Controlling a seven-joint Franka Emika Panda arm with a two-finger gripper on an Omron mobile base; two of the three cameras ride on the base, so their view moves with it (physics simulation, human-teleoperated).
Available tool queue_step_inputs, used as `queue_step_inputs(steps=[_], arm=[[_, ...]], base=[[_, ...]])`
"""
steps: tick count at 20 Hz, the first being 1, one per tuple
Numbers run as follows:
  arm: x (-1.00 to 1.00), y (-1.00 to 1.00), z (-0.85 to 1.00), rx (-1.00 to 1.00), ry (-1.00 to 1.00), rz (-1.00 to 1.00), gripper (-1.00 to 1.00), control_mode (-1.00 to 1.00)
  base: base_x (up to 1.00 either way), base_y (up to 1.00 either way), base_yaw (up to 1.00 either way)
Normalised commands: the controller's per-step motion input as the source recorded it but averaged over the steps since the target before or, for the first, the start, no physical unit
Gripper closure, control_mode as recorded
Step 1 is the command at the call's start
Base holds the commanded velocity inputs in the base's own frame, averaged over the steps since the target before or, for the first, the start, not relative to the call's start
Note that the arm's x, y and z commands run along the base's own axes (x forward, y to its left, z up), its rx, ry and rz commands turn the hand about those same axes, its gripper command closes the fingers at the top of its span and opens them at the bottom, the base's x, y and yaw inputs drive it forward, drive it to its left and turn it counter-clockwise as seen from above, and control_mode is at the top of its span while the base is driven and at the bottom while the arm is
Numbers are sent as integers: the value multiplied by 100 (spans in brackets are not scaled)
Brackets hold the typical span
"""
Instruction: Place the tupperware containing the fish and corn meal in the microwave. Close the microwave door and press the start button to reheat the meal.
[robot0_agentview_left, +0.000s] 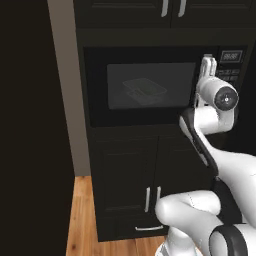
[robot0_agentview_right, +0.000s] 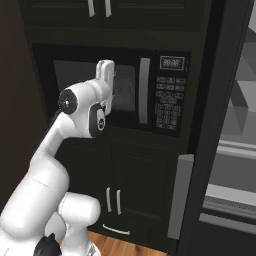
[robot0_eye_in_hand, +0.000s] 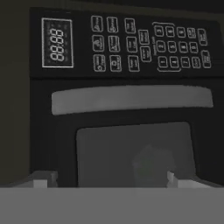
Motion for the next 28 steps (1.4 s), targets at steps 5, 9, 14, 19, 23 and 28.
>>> queue_step_inputs(steps=[5,9,14,19,23,28], arm=[[4,-28,41,48,39,-1,-100,-100],[38,-18,-80,32,46,0,-100,-100],[31,-4,-100,16,21,0,-100,-100],[-9,-36,-100,12,-14,0,-100,-100],[-32,-22,-94,3,-44,0,-100,-100],[-38,0,-54,-5,-51,-6,-100,-100]], base=[[0,0,0],[0,0,0],[0,0,0],[0,0,0],[0,0,0],[0,0,0]])
